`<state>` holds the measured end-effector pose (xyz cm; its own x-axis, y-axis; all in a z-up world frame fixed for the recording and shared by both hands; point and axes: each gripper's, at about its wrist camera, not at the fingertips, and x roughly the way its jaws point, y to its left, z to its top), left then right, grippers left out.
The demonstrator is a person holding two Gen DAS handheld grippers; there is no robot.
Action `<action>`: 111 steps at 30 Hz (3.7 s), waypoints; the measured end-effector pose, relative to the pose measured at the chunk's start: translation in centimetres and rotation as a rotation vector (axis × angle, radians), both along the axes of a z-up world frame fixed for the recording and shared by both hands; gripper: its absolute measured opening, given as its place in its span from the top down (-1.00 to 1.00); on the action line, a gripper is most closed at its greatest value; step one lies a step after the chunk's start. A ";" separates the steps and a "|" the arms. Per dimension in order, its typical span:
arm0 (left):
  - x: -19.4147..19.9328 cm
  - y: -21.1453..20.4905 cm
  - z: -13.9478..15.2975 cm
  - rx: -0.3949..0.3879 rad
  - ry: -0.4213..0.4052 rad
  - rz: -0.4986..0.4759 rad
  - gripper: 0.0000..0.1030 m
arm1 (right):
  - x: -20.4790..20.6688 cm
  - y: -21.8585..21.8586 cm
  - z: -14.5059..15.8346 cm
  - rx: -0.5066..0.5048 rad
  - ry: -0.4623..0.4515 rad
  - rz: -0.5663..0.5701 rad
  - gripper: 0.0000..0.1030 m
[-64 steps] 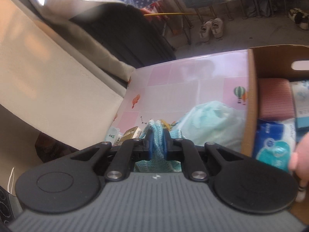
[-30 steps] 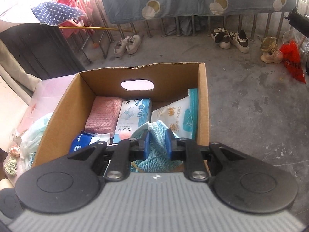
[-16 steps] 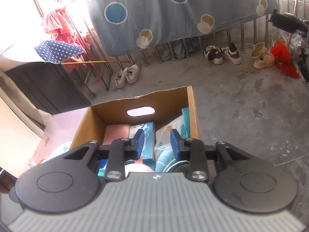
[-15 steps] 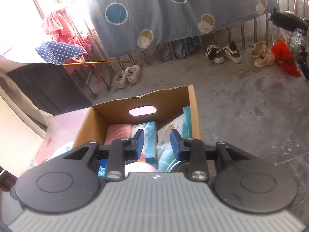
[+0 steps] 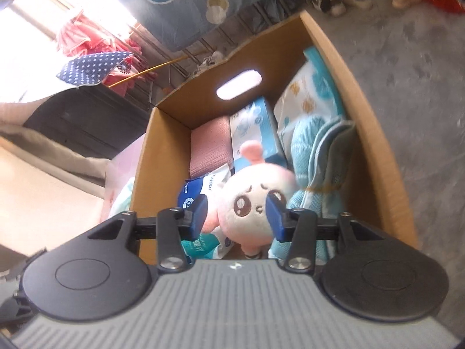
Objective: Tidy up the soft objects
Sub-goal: 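Carry the blue towel into the box and open the right gripper, then move the right gripper back to the items on the table, then grasp the white yogurt cup with the right gripper and lift it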
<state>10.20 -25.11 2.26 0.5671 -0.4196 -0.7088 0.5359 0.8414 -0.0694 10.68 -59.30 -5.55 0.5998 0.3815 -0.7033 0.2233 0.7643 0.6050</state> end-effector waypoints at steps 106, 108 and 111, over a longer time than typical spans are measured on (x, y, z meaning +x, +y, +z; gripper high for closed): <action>9.7 32.8 -11.9 0.040 0.087 0.581 -0.33 | 21.1 52.3 -7.0 0.206 0.145 0.663 0.59; 9.6 32.9 -11.5 0.035 0.083 0.592 -0.32 | 21.1 52.3 -7.0 0.212 0.151 0.654 0.60; 9.1 32.9 -10.5 0.030 0.058 0.601 -0.32 | 20.7 52.3 -6.2 0.223 0.145 0.648 0.60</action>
